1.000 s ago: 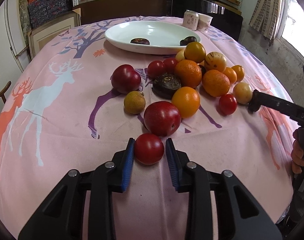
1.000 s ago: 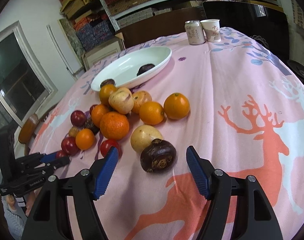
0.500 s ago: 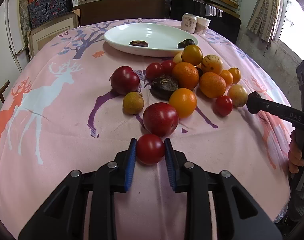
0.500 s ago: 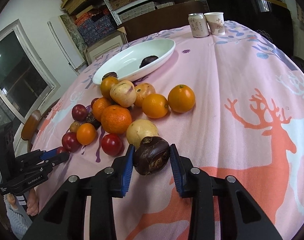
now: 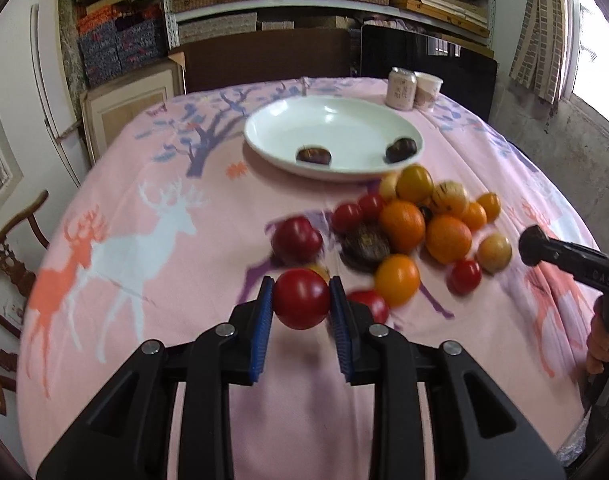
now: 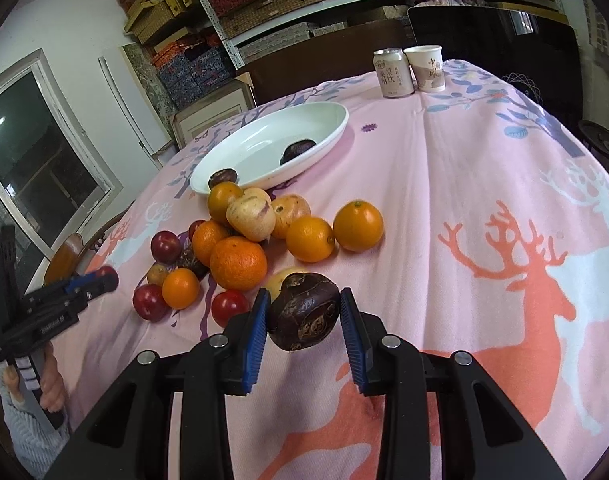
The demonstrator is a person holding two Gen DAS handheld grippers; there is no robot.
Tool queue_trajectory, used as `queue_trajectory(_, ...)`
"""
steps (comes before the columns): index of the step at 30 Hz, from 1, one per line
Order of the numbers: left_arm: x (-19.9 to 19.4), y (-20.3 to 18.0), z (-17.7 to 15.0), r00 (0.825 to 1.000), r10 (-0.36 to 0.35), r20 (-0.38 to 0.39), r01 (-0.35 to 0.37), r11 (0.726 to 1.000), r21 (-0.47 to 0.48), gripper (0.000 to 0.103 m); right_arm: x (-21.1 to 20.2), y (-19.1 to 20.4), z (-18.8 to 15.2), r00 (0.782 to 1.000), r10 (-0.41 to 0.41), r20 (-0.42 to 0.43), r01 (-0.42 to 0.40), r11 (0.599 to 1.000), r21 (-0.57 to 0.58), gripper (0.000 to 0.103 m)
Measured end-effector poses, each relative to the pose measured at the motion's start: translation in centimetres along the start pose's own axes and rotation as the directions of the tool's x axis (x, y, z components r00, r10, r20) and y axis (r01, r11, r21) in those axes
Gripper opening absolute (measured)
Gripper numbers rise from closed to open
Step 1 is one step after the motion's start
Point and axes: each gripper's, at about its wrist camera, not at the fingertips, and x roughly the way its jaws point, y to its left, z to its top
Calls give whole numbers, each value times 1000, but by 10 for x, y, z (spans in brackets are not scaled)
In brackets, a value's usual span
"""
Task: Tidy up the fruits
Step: 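Carry the tomato and dark fruit to the white plate and release both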
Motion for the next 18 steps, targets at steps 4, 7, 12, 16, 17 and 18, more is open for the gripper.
queue_trajectory(4,4,3,33,999,24,32,-24,1000,7,27,-9,11,22,1000,-2,29,3,999,-46,36)
queue_trajectory(7,13,0,60,998,28,48,-29,999,17,27,-14,22,51,998,-5,61,10,996,-88,36)
queue_trajectory(12,39,-9,102,998,26,59,-28,999,26,27,-4,38,101,995,-4,101,18,991,-134,36)
queue_trajectory(16,70,-13,129,999,23,47,-25,999,29,27,26,46,137,997,8,81,4,989,-148,36)
queue_trajectory(17,79,-13,136,999,25,46,-26,999,27,27,37,47,146,998,11,70,0,988,-152,36)
queue_trajectory(18,88,-12,142,999,24,41,-25,999,21,27,47,48,153,998,12,60,-2,988,-155,36)
